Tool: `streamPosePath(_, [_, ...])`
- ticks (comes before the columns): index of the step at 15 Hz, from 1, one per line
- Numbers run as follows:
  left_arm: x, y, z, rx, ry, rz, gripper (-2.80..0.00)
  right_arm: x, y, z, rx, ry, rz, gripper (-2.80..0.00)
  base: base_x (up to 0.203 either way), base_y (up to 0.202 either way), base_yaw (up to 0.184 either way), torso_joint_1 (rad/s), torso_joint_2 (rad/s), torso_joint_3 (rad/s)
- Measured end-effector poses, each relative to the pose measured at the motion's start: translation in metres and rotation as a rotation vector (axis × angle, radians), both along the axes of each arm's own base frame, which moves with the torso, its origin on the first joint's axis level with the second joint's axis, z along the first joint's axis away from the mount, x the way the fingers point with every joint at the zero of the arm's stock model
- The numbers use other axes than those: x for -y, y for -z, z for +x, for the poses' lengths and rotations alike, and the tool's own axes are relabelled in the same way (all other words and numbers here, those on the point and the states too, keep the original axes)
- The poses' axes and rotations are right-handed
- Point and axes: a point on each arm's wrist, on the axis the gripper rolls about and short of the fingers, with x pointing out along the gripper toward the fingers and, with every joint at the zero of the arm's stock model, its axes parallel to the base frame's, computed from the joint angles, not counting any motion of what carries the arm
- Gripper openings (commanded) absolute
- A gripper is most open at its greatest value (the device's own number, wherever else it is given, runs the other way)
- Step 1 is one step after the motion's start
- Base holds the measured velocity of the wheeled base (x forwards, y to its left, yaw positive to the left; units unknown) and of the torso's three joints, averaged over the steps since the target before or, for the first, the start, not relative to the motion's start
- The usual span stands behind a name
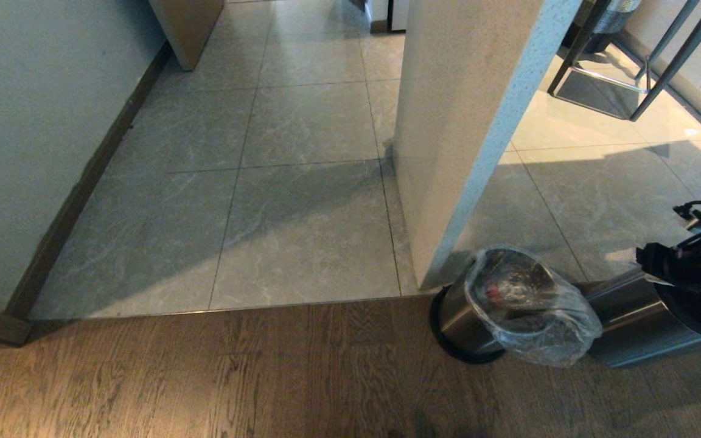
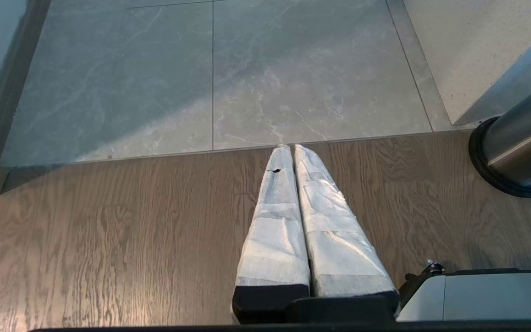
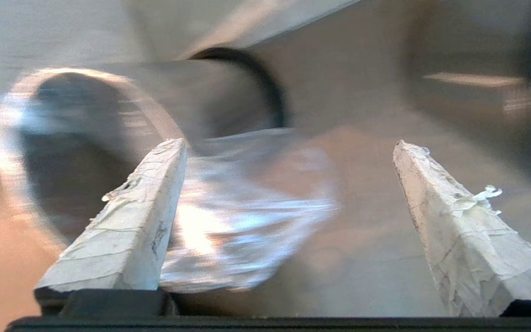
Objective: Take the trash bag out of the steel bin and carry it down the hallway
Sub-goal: Pick up the trash bag
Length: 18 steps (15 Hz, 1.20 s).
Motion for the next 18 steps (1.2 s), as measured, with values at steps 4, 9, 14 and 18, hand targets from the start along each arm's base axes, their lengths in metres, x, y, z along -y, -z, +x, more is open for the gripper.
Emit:
streamPosePath(4, [0.000, 0.000, 0.000, 0.000, 0.000, 0.000, -2.80, -0.015, 0.017, 0.009, -0.036, -0.044, 0.086, 0.00, 0.000, 0.000, 0.000, 0.000, 0.00, 0.000])
streamPosePath(9, [0.000, 0.000, 0.000, 0.000, 0.000, 0.000, -2.80, -0.031, 0.039, 0.017, -0.072, -0.139, 0.173, 0.00, 0.000, 0.000, 0.000, 0.000, 0.00, 0.000])
streamPosePath(14, [0.000, 0.000, 0.000, 0.000, 0.000, 0.000, -2.80, -0.044, 0.054, 0.028, -0.091, -0.190, 0.177, 0.00, 0.000, 0.000, 0.000, 0.000, 0.00, 0.000])
streamPosePath(18, [0.000, 0.000, 0.000, 0.000, 0.000, 0.000, -2.80, -0.042, 0.064, 0.036, -0.072, -0.191, 0.162, 0.00, 0.000, 0.000, 0.000, 0.000, 0.00, 0.000])
